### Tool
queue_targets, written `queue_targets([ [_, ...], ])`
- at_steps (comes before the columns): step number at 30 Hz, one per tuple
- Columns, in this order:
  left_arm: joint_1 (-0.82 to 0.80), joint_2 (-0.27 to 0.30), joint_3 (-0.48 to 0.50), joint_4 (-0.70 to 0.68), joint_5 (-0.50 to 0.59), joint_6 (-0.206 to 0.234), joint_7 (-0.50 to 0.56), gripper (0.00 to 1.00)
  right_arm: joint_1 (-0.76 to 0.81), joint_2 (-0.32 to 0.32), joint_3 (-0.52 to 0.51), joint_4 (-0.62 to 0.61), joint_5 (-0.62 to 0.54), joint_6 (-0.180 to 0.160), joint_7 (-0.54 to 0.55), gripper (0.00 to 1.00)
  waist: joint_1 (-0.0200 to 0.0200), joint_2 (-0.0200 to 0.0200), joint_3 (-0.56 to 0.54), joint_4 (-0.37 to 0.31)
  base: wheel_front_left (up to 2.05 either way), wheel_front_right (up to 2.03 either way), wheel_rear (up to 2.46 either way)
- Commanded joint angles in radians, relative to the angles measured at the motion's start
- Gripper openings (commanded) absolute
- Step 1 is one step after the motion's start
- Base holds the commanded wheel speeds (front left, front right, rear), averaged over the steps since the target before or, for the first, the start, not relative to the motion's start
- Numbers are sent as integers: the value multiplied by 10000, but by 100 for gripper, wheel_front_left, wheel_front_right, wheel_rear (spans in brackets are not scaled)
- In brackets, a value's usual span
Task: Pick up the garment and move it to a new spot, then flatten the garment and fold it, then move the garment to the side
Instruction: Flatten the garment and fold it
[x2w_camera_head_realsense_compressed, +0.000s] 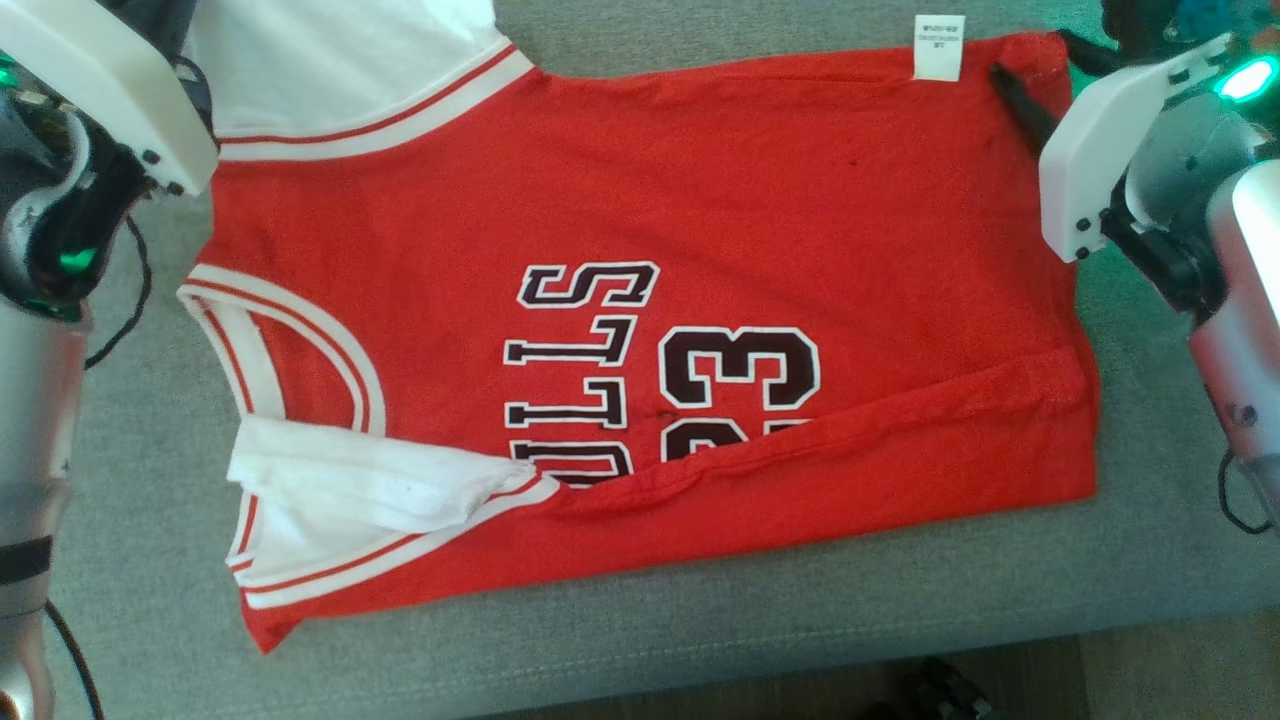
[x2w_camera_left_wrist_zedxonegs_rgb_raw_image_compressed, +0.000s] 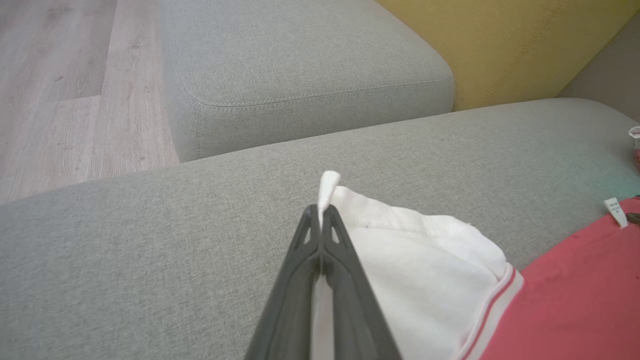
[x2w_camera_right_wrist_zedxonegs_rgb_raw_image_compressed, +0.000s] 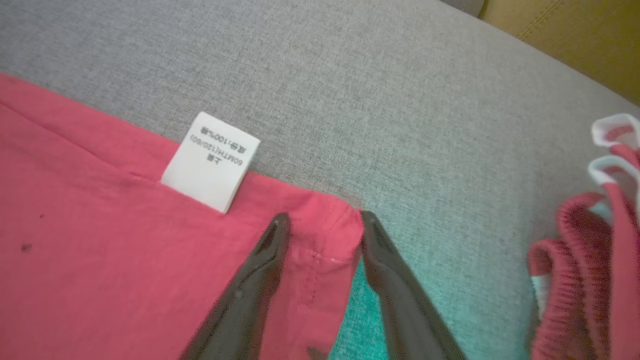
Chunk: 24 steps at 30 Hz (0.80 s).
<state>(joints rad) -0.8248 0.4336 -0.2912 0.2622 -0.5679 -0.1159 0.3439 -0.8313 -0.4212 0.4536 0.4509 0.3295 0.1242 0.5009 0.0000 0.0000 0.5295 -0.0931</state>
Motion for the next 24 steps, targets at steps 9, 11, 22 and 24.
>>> queue_targets([
  [9,19,382,455,-481,-193,-48,-682,0,-163,-181,36,249,244,65,-750,0,0,0,-301,100,0,0,0],
  [11,240,372,574,-640,-289,-44,-958,0,-86,-119,-46,223,202,65,-1232,0,0,0,-493,82,0,0,0],
  [22,4092,450,1308,-3301,-745,553,-2263,0,2399,-59,-480,-1123,455,65,-2995,0,0,0,-1976,33,0,0,0],
  [24,5036,302,1397,-3889,-839,764,-2514,0,3061,-29,-753,-1426,436,65,-3136,0,0,0,-2260,88,0,0,0],
])
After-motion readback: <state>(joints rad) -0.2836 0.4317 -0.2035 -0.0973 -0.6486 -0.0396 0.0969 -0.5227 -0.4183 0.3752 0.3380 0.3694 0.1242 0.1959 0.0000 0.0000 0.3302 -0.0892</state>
